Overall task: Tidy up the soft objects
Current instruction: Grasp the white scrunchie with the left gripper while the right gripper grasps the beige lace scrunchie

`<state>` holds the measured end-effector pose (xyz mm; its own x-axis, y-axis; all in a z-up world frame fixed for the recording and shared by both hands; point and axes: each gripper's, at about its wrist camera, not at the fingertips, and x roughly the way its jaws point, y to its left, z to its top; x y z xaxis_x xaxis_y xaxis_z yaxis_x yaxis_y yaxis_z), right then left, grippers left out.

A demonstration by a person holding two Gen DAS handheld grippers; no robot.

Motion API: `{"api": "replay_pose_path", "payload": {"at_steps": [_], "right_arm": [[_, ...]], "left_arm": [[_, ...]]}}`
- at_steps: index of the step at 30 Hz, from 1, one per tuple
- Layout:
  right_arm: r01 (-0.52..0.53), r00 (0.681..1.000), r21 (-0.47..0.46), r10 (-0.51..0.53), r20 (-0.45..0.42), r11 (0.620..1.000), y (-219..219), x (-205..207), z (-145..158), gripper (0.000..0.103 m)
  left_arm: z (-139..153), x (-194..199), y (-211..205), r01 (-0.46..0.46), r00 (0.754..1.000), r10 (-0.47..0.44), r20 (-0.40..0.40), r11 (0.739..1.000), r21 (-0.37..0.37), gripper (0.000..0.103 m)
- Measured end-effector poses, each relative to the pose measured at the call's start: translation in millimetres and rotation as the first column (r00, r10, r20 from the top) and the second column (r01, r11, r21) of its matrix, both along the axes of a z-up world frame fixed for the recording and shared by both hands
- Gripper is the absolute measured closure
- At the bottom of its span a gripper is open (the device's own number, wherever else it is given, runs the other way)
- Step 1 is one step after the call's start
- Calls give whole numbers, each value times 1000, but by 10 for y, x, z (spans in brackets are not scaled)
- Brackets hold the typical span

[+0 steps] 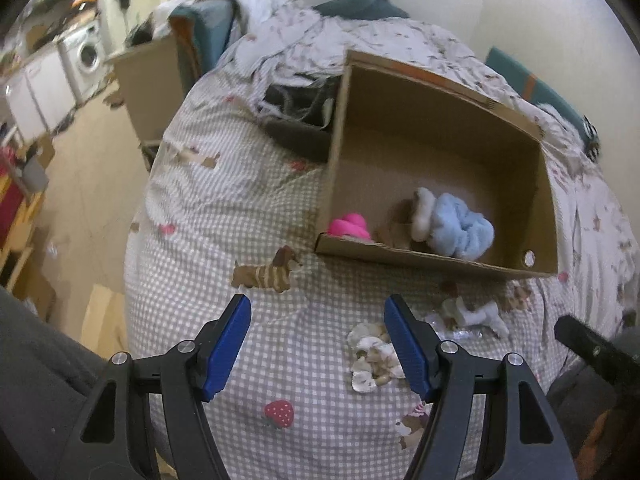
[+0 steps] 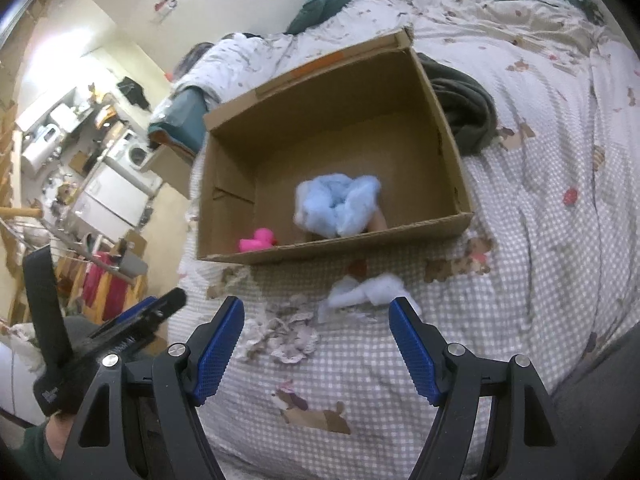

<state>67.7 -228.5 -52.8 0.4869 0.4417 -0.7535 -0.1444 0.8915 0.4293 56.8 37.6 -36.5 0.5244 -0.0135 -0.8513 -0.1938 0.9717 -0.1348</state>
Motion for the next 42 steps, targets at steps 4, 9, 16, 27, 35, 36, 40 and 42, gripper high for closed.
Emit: {"api": "replay_pose_path", "payload": {"at_steps": [4,9,16,27,35,36,40,42], "right_arm": [[28,997,-55,-31,-67,998,-3,82,-160,24],[35,991,-91,-46,-127,995,7,136,-309,24],[34,989,-85,-46,-141,996,17,159,-339,24],[35,989,-87,-47,-143,996,18,171,-345,24],[16,994,-56,-22,-108,998,18,143,-296,24],[5,996,-48,-9,-93,999,32,129,-260,24],[-101,990,-48,95,-104,994,243,117,-286,34],[-171,977,-58,161,-140,984,412,128,-370,42]], "left_arm": [[-138,42,105,-43,998,40,-48,998,-54,37],[-293,88,0,5,993,-16,-113,995,-100,38],[-573,136,-480,203,951,-221,-217,974,-101,38],[-637,173,-572,231,946,-238,-219,971,-58,84],[-321,10,-220,146,972,-162,-168,984,-106,92],[-262,-18,-178,134,978,-147,-149,986,-95,92],[-195,-65,-67,86,988,-93,-121,994,-60,92],[-235,-43,-33,71,987,-78,-140,996,-57,92]]}}
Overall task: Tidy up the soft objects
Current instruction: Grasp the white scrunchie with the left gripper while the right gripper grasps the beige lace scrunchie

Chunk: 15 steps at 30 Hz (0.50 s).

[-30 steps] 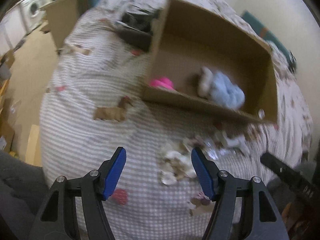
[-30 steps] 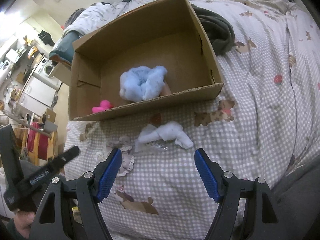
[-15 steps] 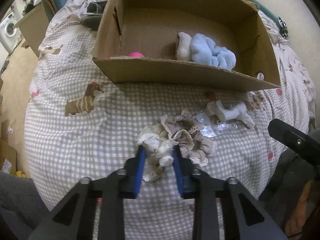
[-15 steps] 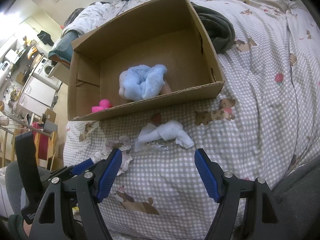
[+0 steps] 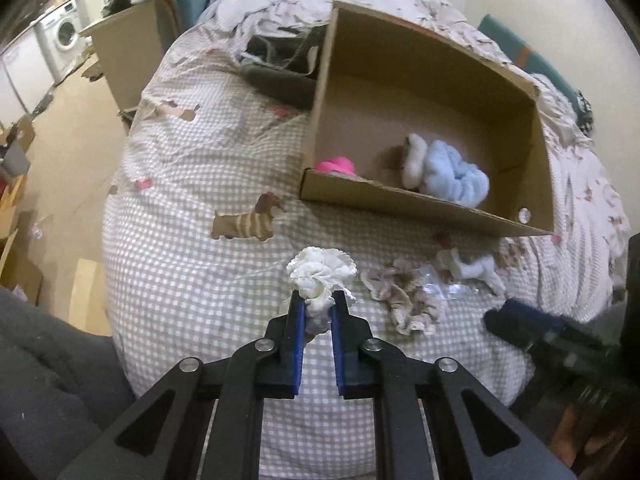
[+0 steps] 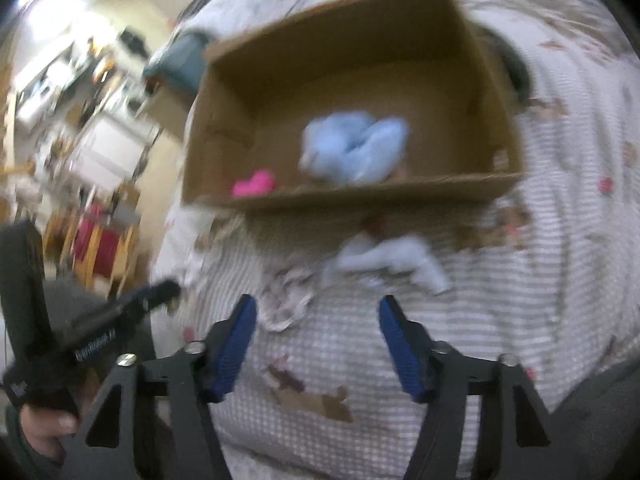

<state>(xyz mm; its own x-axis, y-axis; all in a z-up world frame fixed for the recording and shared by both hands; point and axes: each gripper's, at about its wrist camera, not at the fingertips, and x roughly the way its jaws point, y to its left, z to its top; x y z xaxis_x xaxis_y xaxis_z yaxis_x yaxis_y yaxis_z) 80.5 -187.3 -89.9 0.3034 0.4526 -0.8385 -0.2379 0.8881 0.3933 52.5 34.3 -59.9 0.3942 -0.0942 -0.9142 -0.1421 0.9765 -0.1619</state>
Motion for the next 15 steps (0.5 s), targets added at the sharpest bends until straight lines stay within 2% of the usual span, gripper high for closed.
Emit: {"api": "replay_pose_path", "payload": {"at_steps": [2,6,14,15], "right_arm": [[-59,997,-6,59,-43,998,174,14,-107,42],[-93,991,-37,89,-97,995,422,79,-330,55],[-114,992,-66,109,-68,991,639,197,-499,56],[-113,992,-64,109,-61,992,648,208,-502,65]], "left_arm": [[-34,41,7,-6,1000,5,-18,1000,-6,92],[-93,61,-31,-6,999,6,-36,1000,0,92],[-110,75,-91,8,999,-8,-37,1000,-11,92],[-108,81,-97,10,999,-11,-35,1000,-12,92]]}}
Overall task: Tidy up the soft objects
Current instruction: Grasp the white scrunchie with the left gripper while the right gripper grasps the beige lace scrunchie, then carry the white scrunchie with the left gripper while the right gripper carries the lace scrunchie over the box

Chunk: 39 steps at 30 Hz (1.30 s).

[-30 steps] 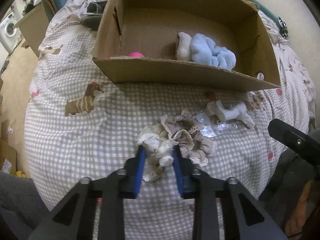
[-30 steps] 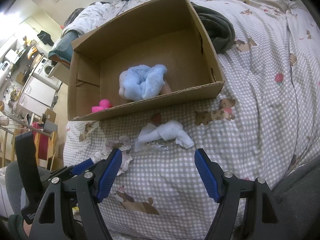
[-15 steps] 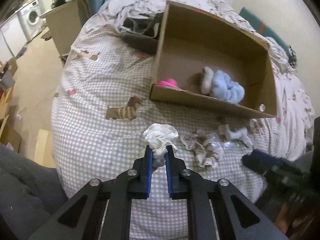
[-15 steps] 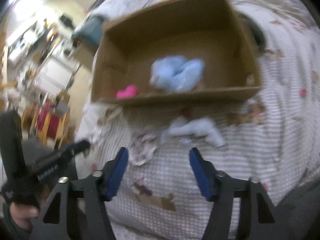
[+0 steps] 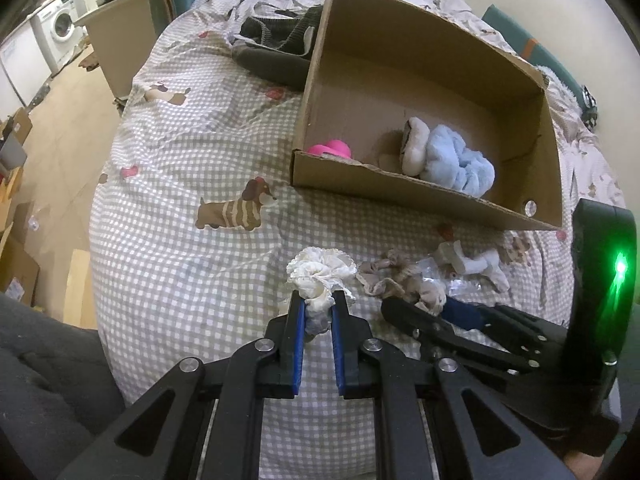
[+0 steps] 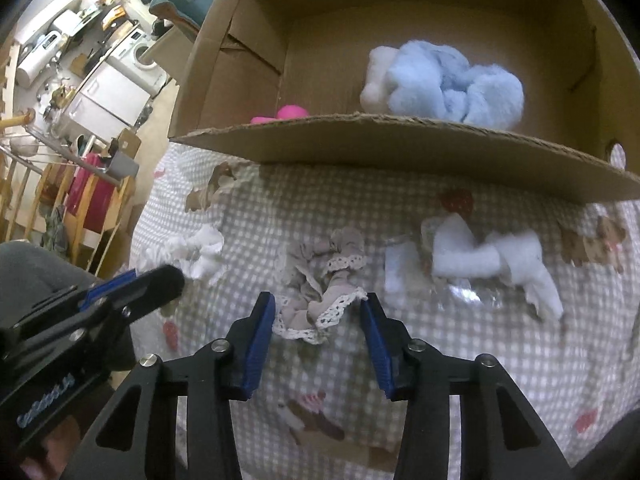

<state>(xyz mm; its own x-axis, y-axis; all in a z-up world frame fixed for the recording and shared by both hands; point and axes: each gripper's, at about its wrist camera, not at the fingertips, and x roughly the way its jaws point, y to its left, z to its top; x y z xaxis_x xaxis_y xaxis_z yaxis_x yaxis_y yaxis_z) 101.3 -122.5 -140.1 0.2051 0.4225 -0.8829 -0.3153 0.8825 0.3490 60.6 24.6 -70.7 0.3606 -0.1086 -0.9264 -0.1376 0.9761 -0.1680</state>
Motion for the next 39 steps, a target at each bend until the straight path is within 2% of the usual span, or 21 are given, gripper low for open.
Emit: {"api": "replay_pose_path", "payload": {"at_steps": [1,3,4,14,23,26,30,39], "right_arm": [[-3,1000,10,3,2,1000,2,3,1,76],[-12,1000,24,11,14,1000,21,3,14,87],[-17,1000,26,16,26,1000,23,-12,41,87],[-16,996,68,10,93,998,-169,-208,451,90],[5,984,70,-18,178,998,-514,-317,867,90],[33,980,90,-50,191,995,-607,-329,863,90],[65,983,108,-82,166,992,-686,-319,781,90],[70,981,125,-91,169,990,-649,-288,763,90]], "left_arm": [[1,5,0,2,1000,-2,1,1000,2,92],[-2,8,-6,5,1000,-5,1,1000,8,92],[-7,7,-6,6,1000,-6,-1,1000,10,92],[35,-6,22,-8,1000,8,19,1000,25,92],[194,-34,38,-18,996,15,90,999,31,92],[165,-32,6,-10,997,6,83,999,48,92],[131,-31,-18,-3,997,-2,77,997,71,92],[108,-34,-78,9,997,-17,81,994,105,92]]}}
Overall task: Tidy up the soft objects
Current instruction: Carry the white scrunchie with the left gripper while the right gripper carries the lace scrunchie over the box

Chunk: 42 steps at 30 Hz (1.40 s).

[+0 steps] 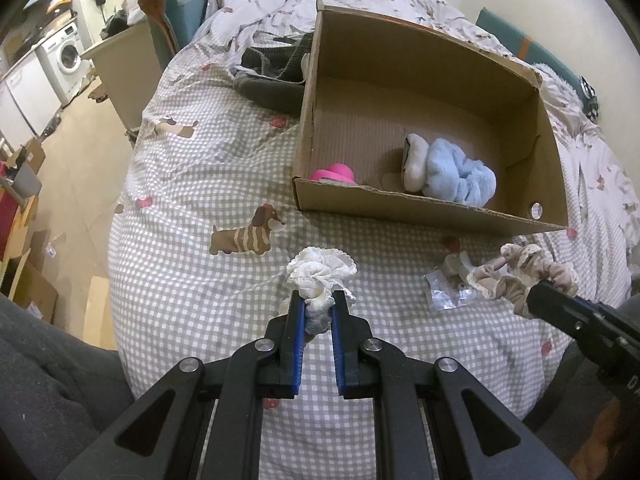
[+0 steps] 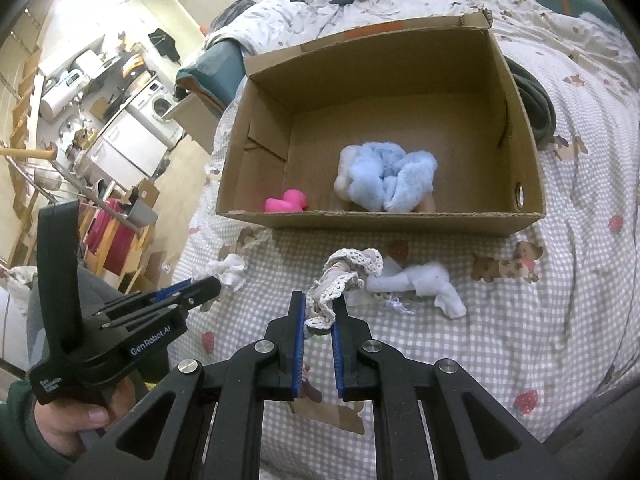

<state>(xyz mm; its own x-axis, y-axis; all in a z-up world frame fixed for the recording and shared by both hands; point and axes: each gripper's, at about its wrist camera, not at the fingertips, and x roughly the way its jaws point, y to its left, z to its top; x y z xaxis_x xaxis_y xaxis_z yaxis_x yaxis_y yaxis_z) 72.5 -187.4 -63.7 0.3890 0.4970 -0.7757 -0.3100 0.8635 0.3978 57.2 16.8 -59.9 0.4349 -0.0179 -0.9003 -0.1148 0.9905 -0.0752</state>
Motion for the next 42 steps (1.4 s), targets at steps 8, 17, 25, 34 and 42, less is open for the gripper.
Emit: {"api": "replay_pose_path", "payload": {"at_steps": [8,17,25,34,42], "right_arm": [[7,998,38,-9,58,999,-38,-34,169,90],[10,986,141,-33,162,990,-177,70,609,90],[20,964,168,-63,260,986,-334,476,846,90],[128,972,146,-153,177,981,-514,887,457,90],[152,979,88,-163,123,984,-484,996,254,90]], "left_arm": [[254,13,70,-1,999,5,35,996,-91,92],[808,333,81,42,978,-34,205,999,-33,92],[860,767,152,42,974,-33,222,999,-33,92],[592,1181,-32,106,976,-88,197,991,-82,92],[248,1256,-141,100,986,-99,137,995,-1,92]]}}
